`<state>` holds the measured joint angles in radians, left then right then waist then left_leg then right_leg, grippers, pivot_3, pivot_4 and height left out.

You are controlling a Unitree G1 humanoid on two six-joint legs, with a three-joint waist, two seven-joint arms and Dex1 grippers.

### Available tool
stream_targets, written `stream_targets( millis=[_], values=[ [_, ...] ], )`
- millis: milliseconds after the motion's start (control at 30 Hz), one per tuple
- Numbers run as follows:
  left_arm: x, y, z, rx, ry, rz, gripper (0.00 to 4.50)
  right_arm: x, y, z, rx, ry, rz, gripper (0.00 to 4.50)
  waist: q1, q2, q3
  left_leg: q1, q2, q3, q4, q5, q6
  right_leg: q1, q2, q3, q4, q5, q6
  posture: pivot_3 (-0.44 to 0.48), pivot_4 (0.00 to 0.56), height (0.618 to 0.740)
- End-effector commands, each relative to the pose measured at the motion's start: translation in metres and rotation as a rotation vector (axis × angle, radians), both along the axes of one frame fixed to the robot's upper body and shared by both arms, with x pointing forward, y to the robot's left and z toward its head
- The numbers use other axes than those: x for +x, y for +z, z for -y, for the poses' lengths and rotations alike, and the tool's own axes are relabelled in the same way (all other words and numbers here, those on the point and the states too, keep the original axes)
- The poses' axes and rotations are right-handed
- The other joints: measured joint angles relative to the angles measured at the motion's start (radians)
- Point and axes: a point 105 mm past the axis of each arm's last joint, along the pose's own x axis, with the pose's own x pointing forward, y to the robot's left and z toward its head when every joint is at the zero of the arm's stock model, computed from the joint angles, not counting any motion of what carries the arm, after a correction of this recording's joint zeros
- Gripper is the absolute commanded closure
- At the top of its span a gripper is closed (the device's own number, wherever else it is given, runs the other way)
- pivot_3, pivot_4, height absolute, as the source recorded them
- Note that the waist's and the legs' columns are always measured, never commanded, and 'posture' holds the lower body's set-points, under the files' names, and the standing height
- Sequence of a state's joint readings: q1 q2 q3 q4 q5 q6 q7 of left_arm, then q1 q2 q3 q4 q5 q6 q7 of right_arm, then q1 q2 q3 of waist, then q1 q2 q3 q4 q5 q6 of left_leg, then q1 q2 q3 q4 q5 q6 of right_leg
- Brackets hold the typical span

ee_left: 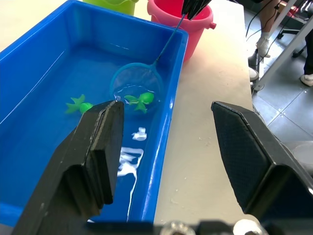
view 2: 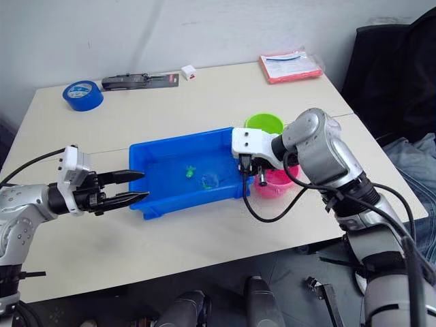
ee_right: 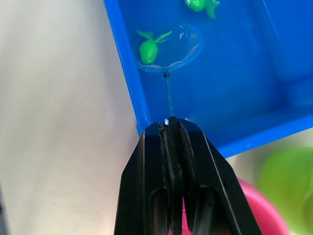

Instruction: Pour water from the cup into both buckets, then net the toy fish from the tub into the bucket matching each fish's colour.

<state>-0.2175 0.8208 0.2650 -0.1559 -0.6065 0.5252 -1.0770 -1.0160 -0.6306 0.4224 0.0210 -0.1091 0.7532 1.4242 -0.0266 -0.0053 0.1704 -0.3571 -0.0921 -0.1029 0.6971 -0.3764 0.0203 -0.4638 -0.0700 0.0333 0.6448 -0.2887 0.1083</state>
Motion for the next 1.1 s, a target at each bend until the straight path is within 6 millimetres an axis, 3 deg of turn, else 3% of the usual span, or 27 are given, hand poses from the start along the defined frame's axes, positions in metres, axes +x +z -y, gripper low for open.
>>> stream_targets(
  millis=[33, 400, 700, 1100],
  values=[
    [-0.002, 0.014, -0.001, -0.002, -0.005, 0.055, 1.4, -0.006, 0.018, -0.004, 0.092, -0.024, -0.066, 3.72, 0.0, 0.0, 0.0, 0.0, 0.0, 0.0, 0.0, 0.0, 0.0, 0.0, 0.0, 0.0, 0.0, 0.0, 0.0, 0.0, 0.15, 0.74],
    [0.004, 0.019, 0.0, -0.008, -0.008, 0.065, 1.4, -0.002, 0.03, -0.003, 0.217, -0.139, -0.093, 3.72, -0.001, 0.0, 0.0, 0.0, 0.0, 0.0, 0.0, 0.0, 0.0, 0.0, 0.0, 0.0, 0.0, 0.0, 0.0, 0.0, 0.15, 0.74],
    [0.022, 0.024, 0.005, -0.036, 0.001, 0.124, 1.4, -0.003, 0.045, 0.011, 0.324, -0.225, -0.032, 3.72, 0.0, 0.0, 0.0, 0.0, -0.001, 0.0, 0.0, 0.0, 0.0, 0.0, -0.001, 0.0, 0.0, 0.0, 0.0, 0.0, 0.15, 0.74],
    [0.048, 0.034, 0.019, -0.064, -0.043, 0.192, 1.4, -0.009, 0.083, 0.063, 0.53, -0.493, 0.066, 3.72, 0.002, 0.0, 0.0, -0.001, -0.001, 0.0, 0.0, 0.0, 0.0, 0.0, -0.001, -0.001, 0.0, 0.0, 0.0, 0.0, 0.15, 0.74]
  ],
)
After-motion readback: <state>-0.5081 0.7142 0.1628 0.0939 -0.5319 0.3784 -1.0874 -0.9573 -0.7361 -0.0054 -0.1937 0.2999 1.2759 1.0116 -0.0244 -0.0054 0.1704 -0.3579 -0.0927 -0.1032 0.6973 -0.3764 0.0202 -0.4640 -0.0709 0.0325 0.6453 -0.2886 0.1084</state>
